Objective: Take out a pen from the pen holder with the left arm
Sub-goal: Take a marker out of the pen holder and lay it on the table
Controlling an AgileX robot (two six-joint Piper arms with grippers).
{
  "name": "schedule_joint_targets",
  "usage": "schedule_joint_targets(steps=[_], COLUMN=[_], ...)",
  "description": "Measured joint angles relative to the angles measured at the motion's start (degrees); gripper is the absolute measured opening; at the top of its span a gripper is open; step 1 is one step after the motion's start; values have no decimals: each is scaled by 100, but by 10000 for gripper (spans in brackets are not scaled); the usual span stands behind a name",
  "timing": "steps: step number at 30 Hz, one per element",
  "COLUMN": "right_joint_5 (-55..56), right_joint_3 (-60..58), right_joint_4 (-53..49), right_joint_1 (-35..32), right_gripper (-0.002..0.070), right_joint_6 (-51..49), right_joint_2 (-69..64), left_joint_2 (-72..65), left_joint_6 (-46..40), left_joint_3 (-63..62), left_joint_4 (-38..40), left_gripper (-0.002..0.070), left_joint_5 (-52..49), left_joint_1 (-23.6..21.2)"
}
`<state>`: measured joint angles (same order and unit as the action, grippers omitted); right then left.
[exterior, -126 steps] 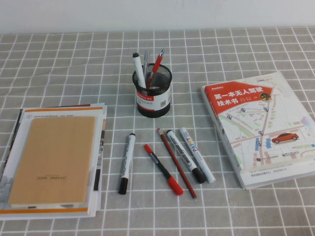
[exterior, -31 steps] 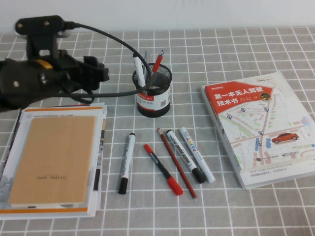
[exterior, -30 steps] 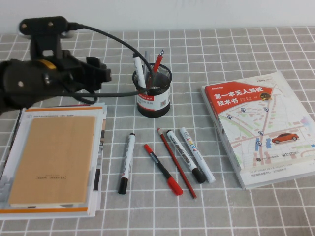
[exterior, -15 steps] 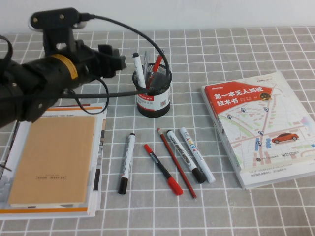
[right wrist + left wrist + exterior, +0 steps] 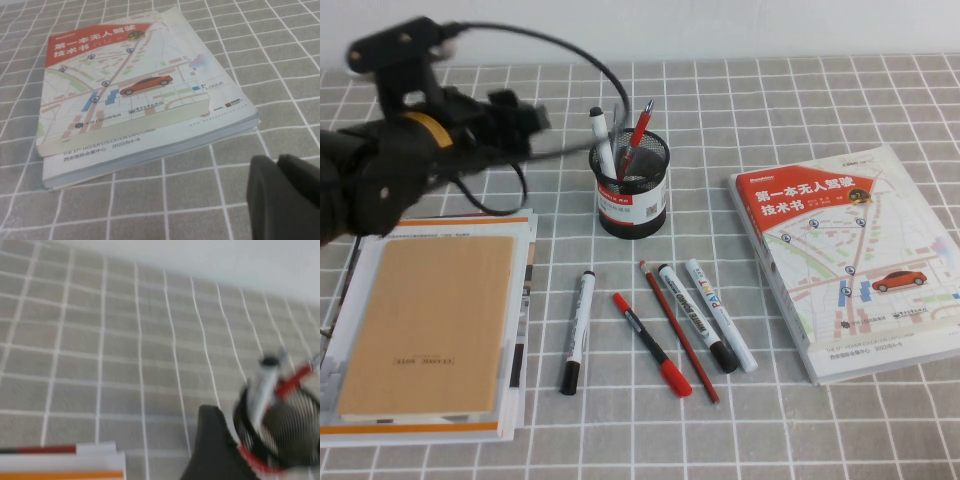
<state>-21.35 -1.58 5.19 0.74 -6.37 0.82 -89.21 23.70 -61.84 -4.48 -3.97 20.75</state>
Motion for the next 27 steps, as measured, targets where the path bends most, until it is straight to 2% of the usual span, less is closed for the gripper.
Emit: schedule_joint_targets(steps=[2, 7, 9, 12, 17, 23, 27], right_joint_5=[0, 0, 0, 0, 0, 0, 0], right_joint_3=[0, 0, 0, 0, 0, 0, 0], right_joint_4=[0, 0, 0, 0, 0, 0, 0], right_joint_1=[0, 0, 0, 0, 0, 0, 0], right_gripper=[-13, -13, -13, -13, -13, -13, -13], right_joint_6=[0, 0, 0, 0, 0, 0, 0], right_joint_2=[0, 0, 0, 0, 0, 0, 0], left_joint_2=[-12, -50, -50, -26, -56, -257, -398], left_joint_6=[-1777, -7231, -8451, -8919, -8936, -8480, -8479], left_joint_3=[0, 11, 11, 11, 11, 11, 11], left_joint_4=[1378, 5767, 6769, 7134, 7164, 7246, 7422], left_gripper=[365, 322, 314, 312, 325, 489, 532], left_joint_5=[-272, -1170, -1382, -1406, -1261, -1239, -1252], left_joint_1=[142, 285, 306, 306, 219, -197, -322])
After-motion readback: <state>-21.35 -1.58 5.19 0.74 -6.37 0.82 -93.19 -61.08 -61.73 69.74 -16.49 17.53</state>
